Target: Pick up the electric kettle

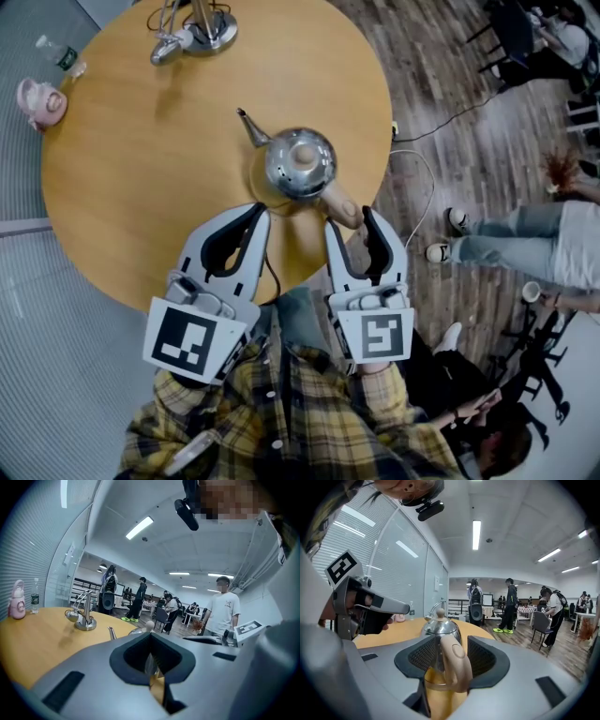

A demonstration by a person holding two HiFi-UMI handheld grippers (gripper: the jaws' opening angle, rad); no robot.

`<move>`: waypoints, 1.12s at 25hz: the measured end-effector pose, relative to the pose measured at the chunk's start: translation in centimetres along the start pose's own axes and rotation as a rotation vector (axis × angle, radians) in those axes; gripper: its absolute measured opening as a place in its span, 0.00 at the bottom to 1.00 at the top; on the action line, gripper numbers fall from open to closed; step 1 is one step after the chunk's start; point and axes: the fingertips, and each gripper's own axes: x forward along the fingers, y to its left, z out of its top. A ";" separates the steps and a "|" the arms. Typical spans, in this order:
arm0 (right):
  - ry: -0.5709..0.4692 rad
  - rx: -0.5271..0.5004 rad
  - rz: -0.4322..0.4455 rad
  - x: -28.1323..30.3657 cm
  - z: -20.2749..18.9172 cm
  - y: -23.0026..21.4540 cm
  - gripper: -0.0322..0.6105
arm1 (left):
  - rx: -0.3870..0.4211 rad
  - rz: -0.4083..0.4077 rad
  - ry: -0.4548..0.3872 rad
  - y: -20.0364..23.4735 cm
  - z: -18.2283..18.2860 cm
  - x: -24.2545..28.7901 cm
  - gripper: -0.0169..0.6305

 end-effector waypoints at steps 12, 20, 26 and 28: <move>0.000 -0.024 -0.163 0.5 -4.9 -2.7 0.43 | 0.001 0.021 0.038 1.7 -3.3 1.0 0.03; 0.005 0.003 -0.222 2.3 -7.5 -3.5 0.43 | 0.008 0.010 0.038 2.8 -4.8 1.8 0.03; -0.042 -0.003 -0.286 3.0 -7.1 -5.1 0.43 | 0.003 0.015 0.049 2.9 -5.4 2.1 0.03; -0.045 0.009 -0.310 3.3 -7.1 -5.6 0.42 | -0.002 0.027 0.063 3.2 -5.6 2.2 0.03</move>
